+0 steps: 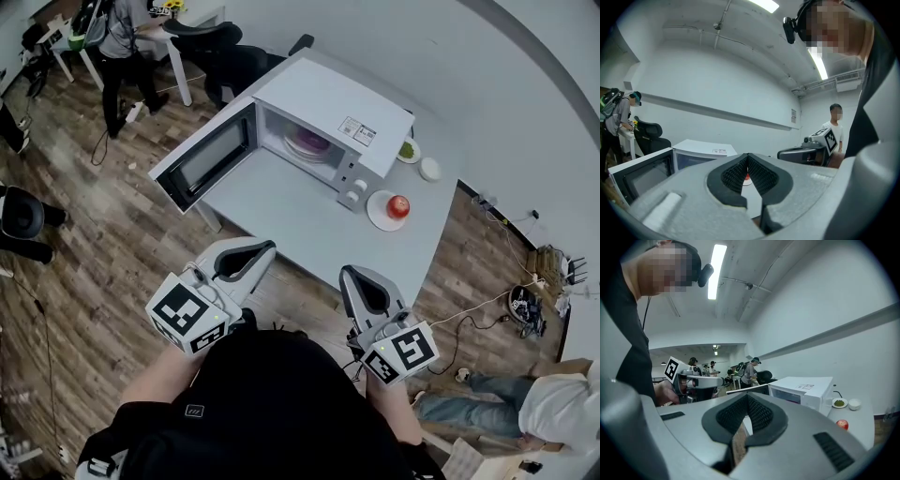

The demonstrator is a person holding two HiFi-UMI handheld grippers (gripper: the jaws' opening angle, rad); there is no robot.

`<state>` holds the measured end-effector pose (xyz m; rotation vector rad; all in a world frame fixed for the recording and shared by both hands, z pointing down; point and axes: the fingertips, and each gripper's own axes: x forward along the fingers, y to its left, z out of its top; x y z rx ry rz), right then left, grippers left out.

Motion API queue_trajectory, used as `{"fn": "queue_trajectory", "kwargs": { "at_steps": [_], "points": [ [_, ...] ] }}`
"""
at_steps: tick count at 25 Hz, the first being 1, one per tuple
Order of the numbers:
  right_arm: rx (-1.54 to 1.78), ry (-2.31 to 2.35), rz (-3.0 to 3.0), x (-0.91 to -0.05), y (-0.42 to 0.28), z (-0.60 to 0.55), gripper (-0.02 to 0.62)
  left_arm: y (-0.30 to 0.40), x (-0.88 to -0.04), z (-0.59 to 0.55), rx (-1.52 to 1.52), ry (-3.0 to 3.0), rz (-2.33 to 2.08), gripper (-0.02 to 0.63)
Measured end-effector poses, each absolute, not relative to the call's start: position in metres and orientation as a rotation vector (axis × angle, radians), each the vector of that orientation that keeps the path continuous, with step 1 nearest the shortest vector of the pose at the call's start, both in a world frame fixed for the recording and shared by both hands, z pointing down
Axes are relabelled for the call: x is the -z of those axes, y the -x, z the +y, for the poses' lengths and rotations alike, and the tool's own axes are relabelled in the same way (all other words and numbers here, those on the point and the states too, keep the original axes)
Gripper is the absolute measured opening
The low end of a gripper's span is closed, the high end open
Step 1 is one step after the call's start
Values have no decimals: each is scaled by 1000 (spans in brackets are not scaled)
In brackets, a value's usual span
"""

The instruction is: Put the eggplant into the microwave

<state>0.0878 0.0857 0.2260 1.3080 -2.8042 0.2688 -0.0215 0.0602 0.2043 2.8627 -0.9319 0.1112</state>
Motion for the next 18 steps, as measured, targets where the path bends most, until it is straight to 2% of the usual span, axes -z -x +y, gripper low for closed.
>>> {"fn": "queue_trajectory", "kwargs": {
  "at_steps": [18],
  "points": [
    [-289,-1316,-2796,-230,-95,85,14,16,-209,59,-121,-2854,-929,8]
  ]
}}
